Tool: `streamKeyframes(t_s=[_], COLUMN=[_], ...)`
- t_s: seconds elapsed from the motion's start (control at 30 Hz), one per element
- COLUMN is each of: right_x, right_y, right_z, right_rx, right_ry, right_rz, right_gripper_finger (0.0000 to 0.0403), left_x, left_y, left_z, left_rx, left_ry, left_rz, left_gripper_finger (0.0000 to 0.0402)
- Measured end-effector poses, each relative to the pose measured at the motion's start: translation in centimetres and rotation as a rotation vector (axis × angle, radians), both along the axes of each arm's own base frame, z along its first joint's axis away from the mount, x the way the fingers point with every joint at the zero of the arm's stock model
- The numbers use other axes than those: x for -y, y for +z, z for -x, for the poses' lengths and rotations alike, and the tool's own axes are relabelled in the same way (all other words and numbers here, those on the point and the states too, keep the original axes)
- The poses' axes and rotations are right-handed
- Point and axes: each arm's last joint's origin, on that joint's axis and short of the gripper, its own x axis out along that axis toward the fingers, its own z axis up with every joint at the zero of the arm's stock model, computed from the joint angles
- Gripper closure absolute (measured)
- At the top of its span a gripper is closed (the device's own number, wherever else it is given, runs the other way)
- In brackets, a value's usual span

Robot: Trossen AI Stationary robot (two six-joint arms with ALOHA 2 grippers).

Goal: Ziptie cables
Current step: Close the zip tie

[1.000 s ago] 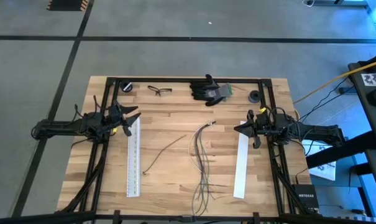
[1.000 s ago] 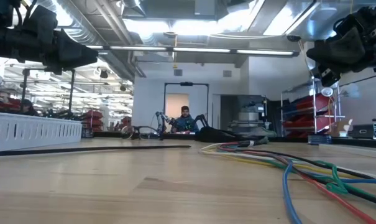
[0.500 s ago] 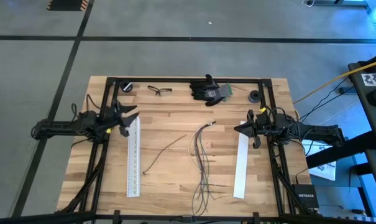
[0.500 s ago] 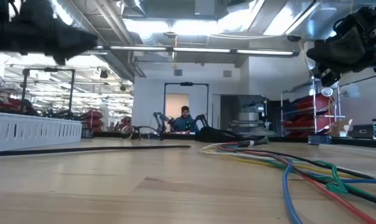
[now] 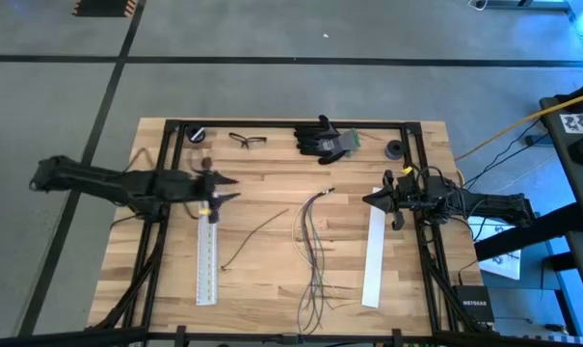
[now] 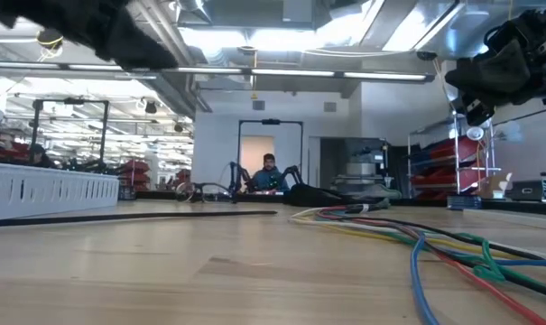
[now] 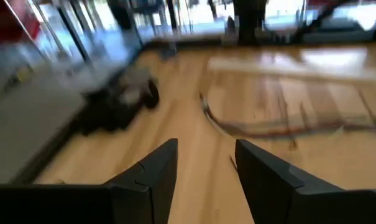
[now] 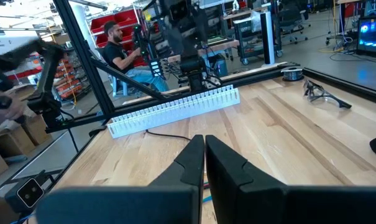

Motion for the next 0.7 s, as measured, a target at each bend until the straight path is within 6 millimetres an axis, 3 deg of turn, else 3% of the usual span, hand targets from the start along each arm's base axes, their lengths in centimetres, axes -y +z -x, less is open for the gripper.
streamKeyframes(t_s=[0.13,0.27,0.33,0.7], right_x=[0.0,0.0,0.0,0.0], right_y=[0.0,0.0,0.0,0.0], right_z=[0.0,0.0,0.0,0.0], right_rx=[0.0,0.0,0.0,0.0], right_ry=[0.0,0.0,0.0,0.0], right_rz=[0.0,0.0,0.0,0.0], right_gripper_finger=[0.0403,0.0403,0.0403,0.0403], left_x=[0.6,1.2,1.7,2.7], left_y=[0.2,-0.6,-0.6,-3.8], left_z=[-2.3,-3.8,-4.3,-6.2], left_rx=[-0.093,-0.192,-0.192,-0.312], left_ry=[0.011,0.014,0.011,0.042], left_rz=[0.051,0.119,0.163,0.307], left_gripper_finger=[0.0291,0.0371,0.0392,0.0317])
